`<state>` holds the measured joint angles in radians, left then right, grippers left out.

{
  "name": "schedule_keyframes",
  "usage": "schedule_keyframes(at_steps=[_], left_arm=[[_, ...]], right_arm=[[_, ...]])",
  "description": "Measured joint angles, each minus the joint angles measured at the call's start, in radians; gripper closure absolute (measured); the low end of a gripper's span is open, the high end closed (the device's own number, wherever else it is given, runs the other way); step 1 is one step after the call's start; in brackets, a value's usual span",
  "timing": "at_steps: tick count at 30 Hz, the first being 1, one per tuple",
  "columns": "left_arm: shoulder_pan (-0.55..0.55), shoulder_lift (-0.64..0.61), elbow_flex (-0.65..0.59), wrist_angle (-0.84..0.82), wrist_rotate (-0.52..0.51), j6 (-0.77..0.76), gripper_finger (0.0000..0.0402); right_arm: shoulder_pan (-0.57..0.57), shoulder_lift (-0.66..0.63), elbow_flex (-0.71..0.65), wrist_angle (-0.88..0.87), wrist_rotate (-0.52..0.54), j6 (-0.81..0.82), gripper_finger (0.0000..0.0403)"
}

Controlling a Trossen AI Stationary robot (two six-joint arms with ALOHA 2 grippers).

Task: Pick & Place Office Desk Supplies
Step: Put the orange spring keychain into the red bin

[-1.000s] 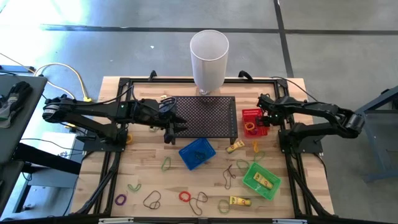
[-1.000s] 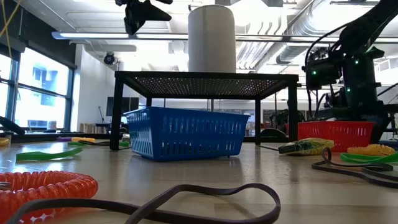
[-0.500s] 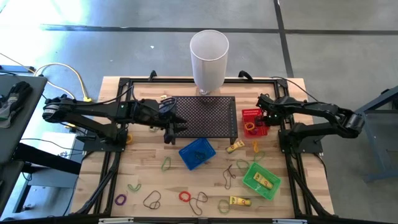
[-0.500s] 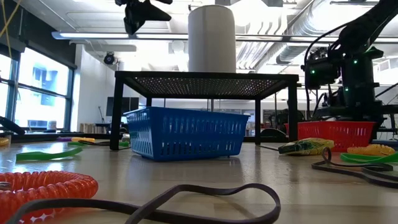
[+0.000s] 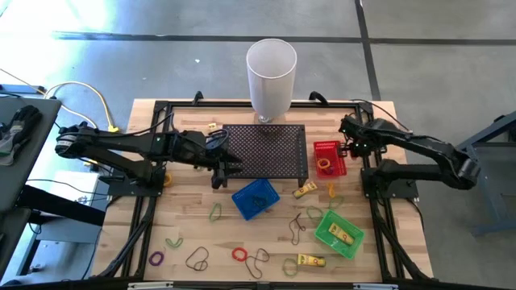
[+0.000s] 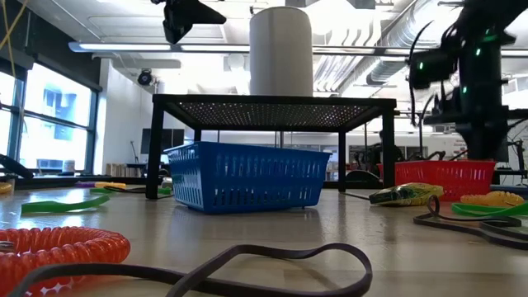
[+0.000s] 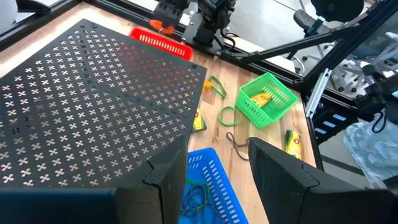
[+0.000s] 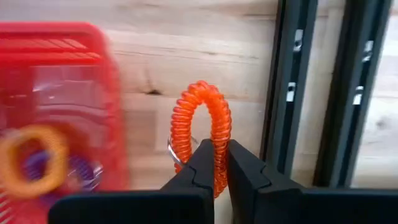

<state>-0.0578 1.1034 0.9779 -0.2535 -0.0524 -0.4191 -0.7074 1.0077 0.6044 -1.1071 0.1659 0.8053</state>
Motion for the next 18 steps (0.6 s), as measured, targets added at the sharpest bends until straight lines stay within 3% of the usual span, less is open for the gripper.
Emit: schedule_keyframes(at_steps=[10, 18], left_arm=[[-0.008, 0.000, 0.000, 0.000, 0.102, -0.055, 0.0236], [-0.031, 0.000, 0.000, -0.002, 0.103, -0.060, 0.0236]], right_arm=[[0.097, -0.188, 0.173, -0.055, -0.038, 0.011, 0.0392], [0.279, -0.204, 0.246, -0.027, -0.123, 0.069, 0.0392]])
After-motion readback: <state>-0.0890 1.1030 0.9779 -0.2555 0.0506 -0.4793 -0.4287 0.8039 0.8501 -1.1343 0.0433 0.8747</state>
